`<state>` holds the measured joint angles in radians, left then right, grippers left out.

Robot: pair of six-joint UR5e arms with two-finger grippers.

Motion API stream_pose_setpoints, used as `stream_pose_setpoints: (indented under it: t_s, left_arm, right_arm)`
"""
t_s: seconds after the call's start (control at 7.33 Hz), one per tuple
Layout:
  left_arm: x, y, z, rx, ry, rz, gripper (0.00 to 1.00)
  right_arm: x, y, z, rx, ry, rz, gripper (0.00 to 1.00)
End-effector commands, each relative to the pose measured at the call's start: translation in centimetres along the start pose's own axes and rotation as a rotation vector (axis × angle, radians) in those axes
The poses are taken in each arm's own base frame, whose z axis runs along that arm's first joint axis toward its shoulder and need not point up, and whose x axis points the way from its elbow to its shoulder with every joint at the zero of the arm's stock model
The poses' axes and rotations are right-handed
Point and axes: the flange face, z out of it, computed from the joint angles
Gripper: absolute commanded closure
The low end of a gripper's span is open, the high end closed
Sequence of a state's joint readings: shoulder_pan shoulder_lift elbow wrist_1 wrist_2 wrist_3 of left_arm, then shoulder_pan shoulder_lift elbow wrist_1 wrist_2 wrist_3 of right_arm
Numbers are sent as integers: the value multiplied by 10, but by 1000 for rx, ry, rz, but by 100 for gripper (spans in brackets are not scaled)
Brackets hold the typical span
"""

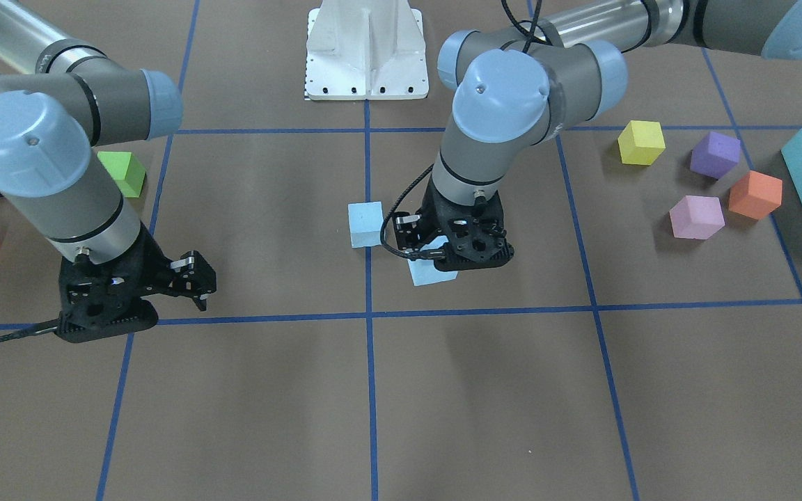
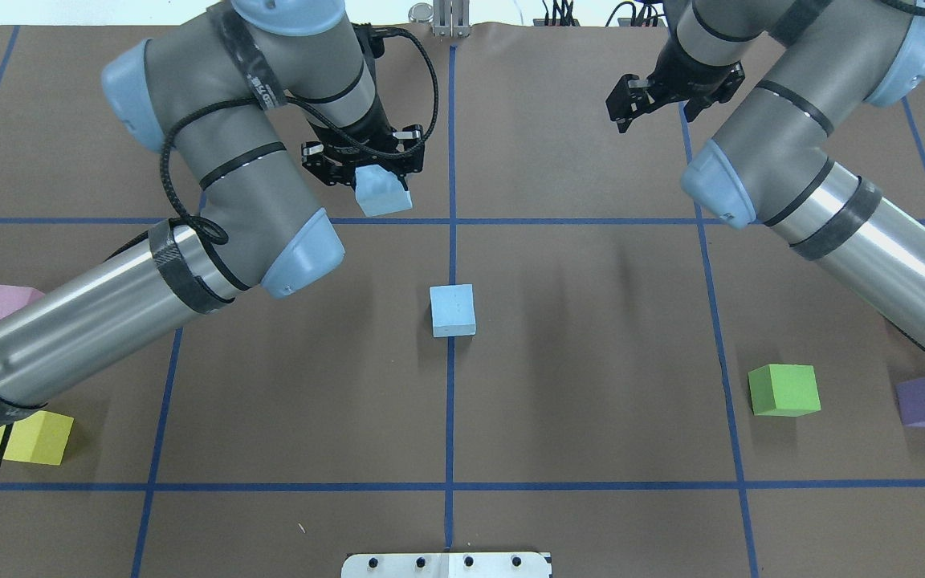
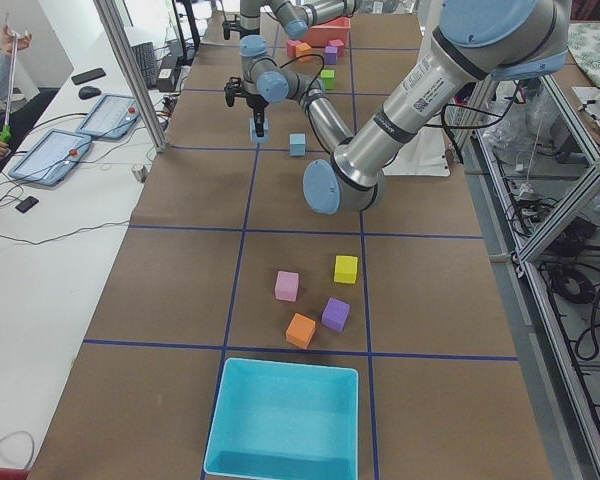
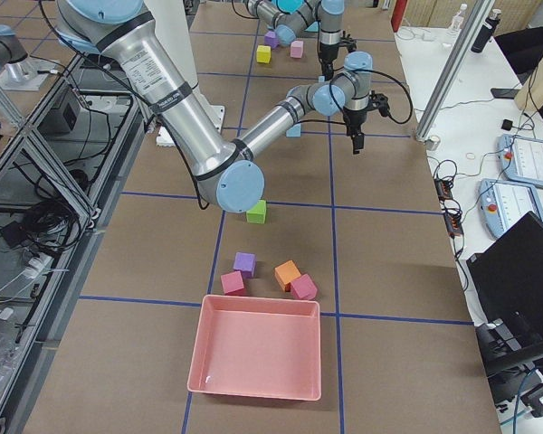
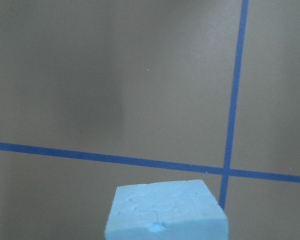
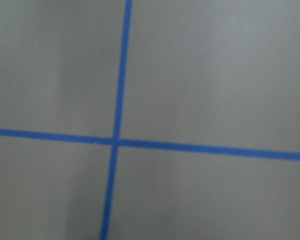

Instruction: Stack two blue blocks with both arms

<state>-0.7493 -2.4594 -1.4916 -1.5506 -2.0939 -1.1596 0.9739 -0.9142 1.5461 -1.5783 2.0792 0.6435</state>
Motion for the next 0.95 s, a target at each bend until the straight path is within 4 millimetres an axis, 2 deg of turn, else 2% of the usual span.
stream_pose_setpoints:
  t_s: [0.0,0.14,0.82]
  left_arm:
    - [29,25,17,-30,1,35,54]
    - [35,33,30,-50,-8,42,54]
    - [51,73,57,-106,-16,62,54]
  right_arm:
    - [35,-5,7,-20,18,-22,0]
    - [44,-3,9,-30,14,-14,0]
    - [43,-3,8,-28,12,-14,0]
